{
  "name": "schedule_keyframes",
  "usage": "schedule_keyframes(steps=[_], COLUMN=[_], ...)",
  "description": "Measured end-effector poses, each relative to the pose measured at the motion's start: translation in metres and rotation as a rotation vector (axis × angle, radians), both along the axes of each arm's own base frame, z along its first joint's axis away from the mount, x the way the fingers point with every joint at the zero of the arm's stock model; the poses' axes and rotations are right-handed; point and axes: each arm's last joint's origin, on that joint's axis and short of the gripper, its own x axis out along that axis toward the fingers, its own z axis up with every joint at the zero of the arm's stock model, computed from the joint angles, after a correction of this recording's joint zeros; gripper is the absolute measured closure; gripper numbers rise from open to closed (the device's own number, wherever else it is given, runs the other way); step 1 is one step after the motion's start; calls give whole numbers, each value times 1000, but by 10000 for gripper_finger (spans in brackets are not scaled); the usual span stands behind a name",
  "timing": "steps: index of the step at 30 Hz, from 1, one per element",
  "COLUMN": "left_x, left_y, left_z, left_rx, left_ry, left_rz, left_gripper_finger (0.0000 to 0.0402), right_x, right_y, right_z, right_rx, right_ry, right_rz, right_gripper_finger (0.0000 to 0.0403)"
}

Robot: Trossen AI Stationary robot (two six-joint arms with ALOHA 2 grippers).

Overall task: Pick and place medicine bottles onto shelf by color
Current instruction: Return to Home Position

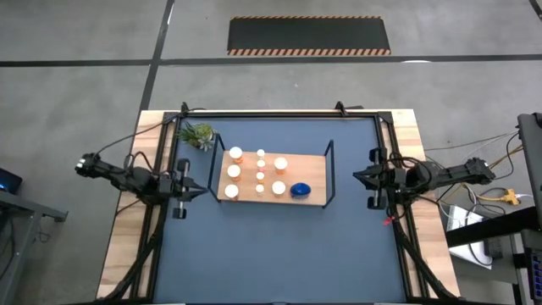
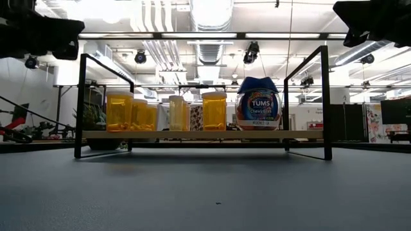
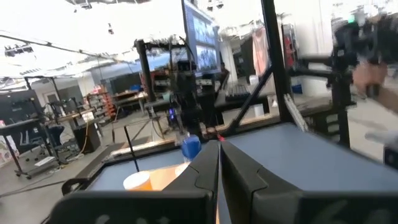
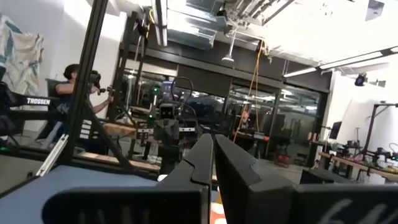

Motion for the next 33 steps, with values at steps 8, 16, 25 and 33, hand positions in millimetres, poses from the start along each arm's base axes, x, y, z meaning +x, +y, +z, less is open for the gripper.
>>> schedule_keyframes(steps=[8, 16, 25, 33], left_x=[1, 1, 2, 4], left_y=[0, 0, 1, 0], left_z=[-3, -4, -6, -8], left_rx=[-71, -70, -61, -29], left_ry=[19, 22, 45, 67], left_rz=[-11, -9, 56, 61], left_gripper_finger=[402, 402, 402, 402], right_x=[1, 3, 5, 5], right_y=[0, 1, 0, 0], right_z=[-3, -11, -19, -25], right_rx=[-15, -61, -238, -129], right_ry=[30, 113, 199, 257], right_rz=[-3, -12, -87, -54], right_gripper_finger=[394, 394, 394, 394])
